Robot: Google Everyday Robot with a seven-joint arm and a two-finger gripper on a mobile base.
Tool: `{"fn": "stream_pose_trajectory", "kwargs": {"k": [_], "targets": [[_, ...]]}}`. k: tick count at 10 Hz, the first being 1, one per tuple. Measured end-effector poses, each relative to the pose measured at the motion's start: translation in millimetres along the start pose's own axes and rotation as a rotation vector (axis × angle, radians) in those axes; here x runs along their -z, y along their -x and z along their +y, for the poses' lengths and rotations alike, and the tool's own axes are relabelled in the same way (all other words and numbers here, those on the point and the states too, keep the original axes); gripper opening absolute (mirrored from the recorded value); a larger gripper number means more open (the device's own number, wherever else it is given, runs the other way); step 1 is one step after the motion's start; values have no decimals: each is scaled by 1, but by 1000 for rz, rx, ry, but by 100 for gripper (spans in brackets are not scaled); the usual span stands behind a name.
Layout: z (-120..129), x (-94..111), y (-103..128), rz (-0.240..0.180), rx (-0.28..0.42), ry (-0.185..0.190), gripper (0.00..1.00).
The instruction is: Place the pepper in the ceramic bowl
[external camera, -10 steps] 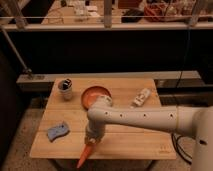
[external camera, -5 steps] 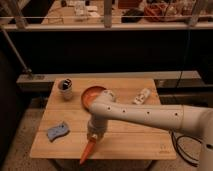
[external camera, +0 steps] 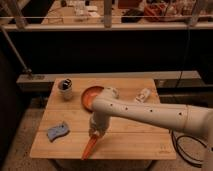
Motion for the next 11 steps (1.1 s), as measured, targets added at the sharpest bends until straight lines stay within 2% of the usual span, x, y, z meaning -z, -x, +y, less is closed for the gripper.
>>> {"fn": "stream_pose_trajectory", "kwargs": {"k": [3,6,11], "targets": [[-4,16,-26,9,1,-9,2],[-6,40,-37,37,-15,-28,2],[-13,61,-58,77,-37,-43,2]]}}
